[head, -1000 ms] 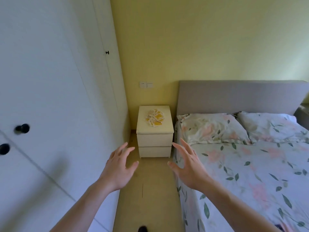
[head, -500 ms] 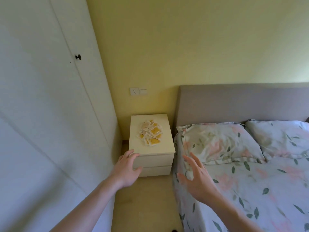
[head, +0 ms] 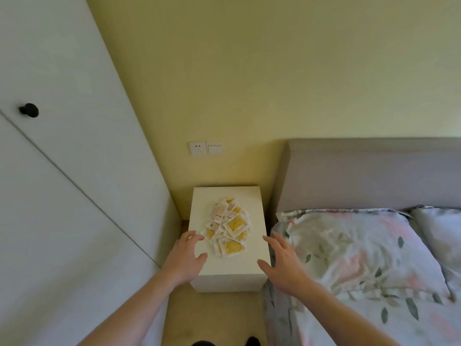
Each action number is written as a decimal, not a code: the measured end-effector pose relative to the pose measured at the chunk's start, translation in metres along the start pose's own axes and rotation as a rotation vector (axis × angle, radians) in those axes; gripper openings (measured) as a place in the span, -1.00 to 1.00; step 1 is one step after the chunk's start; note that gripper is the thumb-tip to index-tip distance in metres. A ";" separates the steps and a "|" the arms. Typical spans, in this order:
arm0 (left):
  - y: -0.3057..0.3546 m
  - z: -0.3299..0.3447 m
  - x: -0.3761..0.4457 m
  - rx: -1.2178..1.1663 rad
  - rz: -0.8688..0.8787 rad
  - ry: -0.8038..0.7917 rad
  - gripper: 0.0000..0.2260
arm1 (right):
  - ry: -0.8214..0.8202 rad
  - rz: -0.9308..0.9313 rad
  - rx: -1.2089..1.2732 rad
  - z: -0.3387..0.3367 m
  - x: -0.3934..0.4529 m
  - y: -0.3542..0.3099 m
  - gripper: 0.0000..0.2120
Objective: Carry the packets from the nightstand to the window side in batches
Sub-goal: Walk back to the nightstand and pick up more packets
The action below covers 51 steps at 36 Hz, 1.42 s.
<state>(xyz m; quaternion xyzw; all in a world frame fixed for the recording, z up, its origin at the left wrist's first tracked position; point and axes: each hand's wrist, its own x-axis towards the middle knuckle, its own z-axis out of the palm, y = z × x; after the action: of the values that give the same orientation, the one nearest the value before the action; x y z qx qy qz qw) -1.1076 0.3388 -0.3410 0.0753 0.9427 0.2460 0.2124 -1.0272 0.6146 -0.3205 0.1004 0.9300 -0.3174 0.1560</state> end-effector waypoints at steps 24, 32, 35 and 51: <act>-0.080 0.095 0.281 -0.085 -0.266 -0.341 -0.55 | -0.188 0.295 -0.039 0.096 0.304 0.048 -0.33; -0.100 0.162 0.283 -0.217 -0.487 -0.267 -0.55 | -0.163 0.341 0.005 0.140 0.372 0.071 -0.32; -0.104 0.182 0.280 -0.142 -0.439 -0.191 -0.59 | -0.144 0.353 -0.007 0.158 0.391 0.075 -0.28; -0.095 0.231 0.273 -0.212 -0.528 0.006 -0.64 | 0.068 0.360 -0.054 0.189 0.408 0.101 -0.88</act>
<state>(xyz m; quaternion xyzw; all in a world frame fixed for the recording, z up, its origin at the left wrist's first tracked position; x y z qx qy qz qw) -1.2556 0.4234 -0.6698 -0.1962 0.8993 0.2797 0.2731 -1.3360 0.6113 -0.6629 0.2715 0.9100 -0.2556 0.1813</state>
